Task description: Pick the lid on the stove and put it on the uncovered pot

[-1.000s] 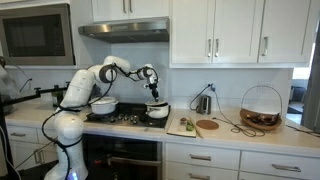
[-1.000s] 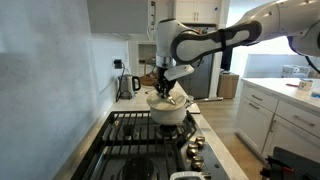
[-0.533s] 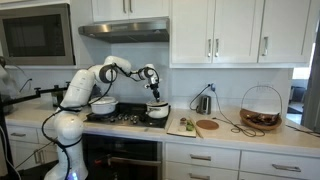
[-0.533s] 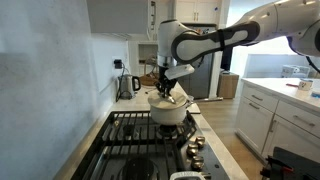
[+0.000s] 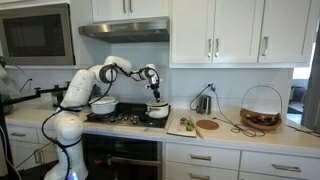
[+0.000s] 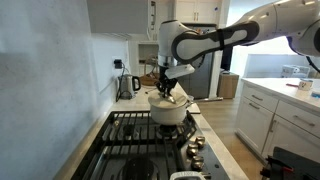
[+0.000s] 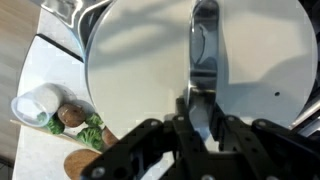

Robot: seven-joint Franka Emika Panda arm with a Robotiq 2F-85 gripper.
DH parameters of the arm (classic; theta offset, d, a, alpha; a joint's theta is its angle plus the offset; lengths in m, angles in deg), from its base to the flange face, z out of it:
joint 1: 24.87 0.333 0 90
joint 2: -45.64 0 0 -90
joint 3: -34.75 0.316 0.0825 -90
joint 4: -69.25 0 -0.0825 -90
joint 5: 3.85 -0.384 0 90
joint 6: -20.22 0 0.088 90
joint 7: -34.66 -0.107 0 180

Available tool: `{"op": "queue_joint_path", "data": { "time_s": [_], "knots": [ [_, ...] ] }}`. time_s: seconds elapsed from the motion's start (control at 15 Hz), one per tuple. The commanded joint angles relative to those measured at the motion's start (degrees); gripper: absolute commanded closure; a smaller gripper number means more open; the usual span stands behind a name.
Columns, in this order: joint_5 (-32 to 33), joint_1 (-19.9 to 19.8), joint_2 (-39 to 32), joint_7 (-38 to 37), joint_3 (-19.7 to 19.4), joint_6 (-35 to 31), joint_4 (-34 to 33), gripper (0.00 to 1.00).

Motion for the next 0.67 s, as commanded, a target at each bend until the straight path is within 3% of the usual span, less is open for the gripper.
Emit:
{"op": "queue_joint_path", "data": {
  "time_s": [0.0, 0.53, 0.6],
  "knots": [
    [-0.7, -0.5, 1.8, 0.4, -0.4, -0.7, 1.6, 0.94],
    [-1.2, -1.4, 1.5, 0.6, -0.5, -0.3, 1.4, 0.91],
    [-1.3, -1.5, 1.4, 0.7, -0.4, -0.2, 1.5, 0.50]
  ]
}}
